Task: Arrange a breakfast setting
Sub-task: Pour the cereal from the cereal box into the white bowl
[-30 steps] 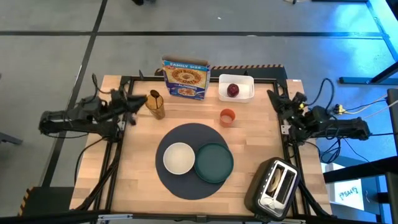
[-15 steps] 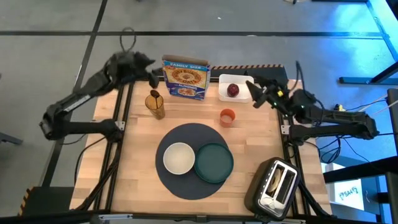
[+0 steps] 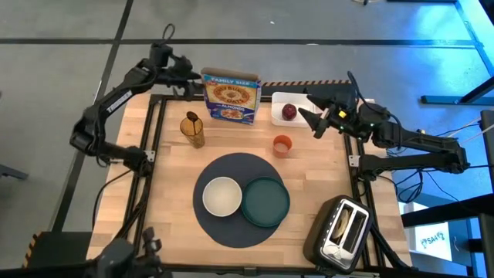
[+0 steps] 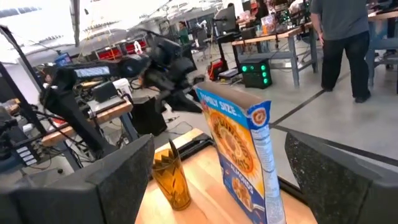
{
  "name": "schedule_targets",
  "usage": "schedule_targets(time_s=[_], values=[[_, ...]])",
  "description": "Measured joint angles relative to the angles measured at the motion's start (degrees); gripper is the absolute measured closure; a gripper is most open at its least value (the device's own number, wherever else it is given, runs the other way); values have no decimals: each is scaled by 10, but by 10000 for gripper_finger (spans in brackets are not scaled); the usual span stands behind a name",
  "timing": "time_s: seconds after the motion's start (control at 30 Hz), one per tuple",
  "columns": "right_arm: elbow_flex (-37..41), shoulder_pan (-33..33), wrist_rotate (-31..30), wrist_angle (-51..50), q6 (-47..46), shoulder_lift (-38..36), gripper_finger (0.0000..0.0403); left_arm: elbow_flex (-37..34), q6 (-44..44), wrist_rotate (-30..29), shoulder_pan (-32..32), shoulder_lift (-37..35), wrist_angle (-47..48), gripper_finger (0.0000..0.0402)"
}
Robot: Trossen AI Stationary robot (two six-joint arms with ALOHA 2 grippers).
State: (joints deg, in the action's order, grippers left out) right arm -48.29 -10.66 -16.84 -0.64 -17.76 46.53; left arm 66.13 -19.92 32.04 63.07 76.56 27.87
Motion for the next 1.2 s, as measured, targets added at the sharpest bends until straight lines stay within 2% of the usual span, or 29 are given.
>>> schedule_targets(time_s=[0.13,0.2,0.37,0.47,0.63,0.8,0.9,1.0,1.1,1.2], values=[[0,1,12,-12,0,1,52,0,-81,35,0,28,-5,167],[0,1,12,-19,0,1,52,0,-117,34,-5,43,-6,170],[0,1,12,-26,0,2,52,0,-152,35,-24,84,-7,197],[0,1,9,-25,-13,3,54,1,-165,35,-37,93,-13,245],[0,1,-21,-23,-13,33,98,1,-179,34,-70,79,-14,378],[-2,1,-1,21,11,85,171,3,-190,13,-117,31,-14,398],[-44,1,30,31,42,112,202,3,-195,-19,-156,-5,-13,399],[-119,1,38,-21,115,141,208,4,-198,-60,-198,-37,-14,399],[-210,1,55,-108,183,187,187,4,-199,-104,-244,-52,-22,399],[-295,1,80,-189,236,241,146,4,-197,-154,-290,-54,-30,400]])
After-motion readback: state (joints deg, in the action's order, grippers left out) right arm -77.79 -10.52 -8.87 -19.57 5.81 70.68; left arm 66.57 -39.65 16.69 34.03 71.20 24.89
